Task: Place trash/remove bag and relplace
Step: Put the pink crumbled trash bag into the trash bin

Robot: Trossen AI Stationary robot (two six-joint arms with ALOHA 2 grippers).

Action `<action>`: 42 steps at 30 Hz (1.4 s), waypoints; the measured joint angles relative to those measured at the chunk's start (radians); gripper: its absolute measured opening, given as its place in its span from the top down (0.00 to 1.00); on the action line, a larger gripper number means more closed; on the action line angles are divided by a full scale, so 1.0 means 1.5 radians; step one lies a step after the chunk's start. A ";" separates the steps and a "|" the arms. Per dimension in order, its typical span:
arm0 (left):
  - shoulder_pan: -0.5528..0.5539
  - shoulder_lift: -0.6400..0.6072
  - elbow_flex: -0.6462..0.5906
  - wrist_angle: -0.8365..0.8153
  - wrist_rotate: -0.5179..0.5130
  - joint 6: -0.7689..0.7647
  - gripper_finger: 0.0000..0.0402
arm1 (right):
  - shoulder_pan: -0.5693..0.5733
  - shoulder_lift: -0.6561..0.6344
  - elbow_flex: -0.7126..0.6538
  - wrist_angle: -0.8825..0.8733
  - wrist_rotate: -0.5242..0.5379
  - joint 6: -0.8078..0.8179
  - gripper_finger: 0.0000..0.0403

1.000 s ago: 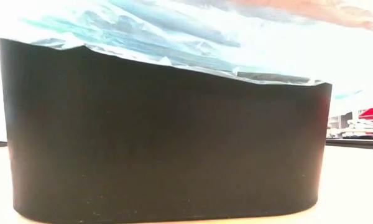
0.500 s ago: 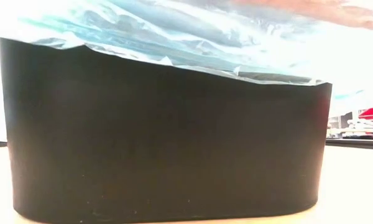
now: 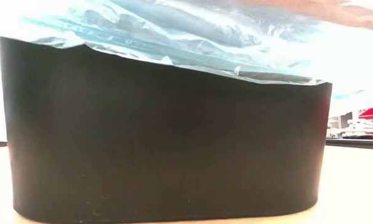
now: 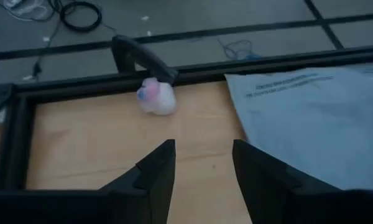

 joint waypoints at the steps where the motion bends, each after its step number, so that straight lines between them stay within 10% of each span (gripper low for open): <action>1: 0.020 0.019 0.000 0.026 0.025 0.011 0.54 | -0.013 0.004 0.000 0.003 -0.007 0.008 0.46; 13: 0.119 0.222 0.000 0.172 0.128 0.022 0.23 | -0.143 0.030 0.000 0.037 -0.074 0.077 0.46; 28: 0.158 0.277 0.048 0.188 0.044 0.081 0.23 | -0.200 0.037 0.000 0.059 -0.089 0.100 0.46; 42: 0.192 0.354 0.049 0.174 0.128 0.092 0.24 | -0.271 0.038 0.000 0.141 -0.099 0.107 0.46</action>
